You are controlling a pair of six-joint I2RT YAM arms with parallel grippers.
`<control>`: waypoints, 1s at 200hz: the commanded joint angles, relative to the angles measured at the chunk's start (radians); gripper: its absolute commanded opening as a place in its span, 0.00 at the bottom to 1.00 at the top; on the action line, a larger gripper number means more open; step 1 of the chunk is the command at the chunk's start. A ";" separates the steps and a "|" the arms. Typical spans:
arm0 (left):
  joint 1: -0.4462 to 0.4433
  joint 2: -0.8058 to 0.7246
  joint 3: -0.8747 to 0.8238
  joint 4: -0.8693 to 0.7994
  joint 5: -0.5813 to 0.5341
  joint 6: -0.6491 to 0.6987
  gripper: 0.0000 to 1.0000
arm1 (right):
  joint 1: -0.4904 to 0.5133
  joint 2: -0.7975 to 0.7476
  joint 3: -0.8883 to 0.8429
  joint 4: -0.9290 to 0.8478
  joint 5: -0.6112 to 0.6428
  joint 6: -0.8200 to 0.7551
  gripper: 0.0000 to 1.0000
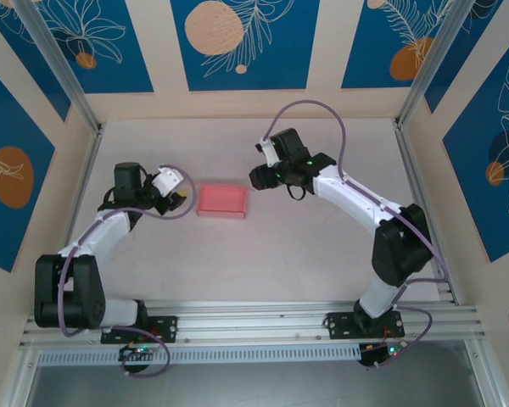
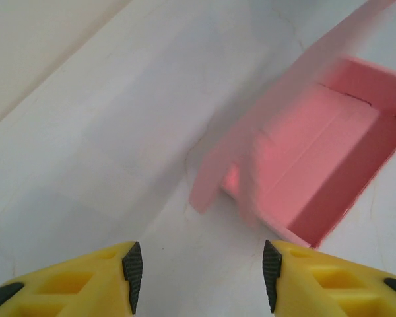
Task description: Fold the paper box
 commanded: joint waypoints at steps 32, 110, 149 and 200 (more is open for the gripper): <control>-0.007 0.101 0.077 0.028 0.141 0.057 0.48 | 0.006 -0.036 -0.126 0.144 -0.055 -0.057 0.66; -0.016 0.097 0.012 -0.049 -0.072 0.198 0.53 | 0.153 -0.114 -0.388 0.320 0.164 -0.152 0.80; -0.016 0.106 0.021 -0.045 -0.045 0.176 0.53 | 0.223 -0.075 -0.419 0.436 0.290 -0.194 0.89; -0.017 0.106 0.022 -0.051 -0.045 0.176 0.53 | 0.211 0.109 -0.272 0.541 0.383 -0.279 0.84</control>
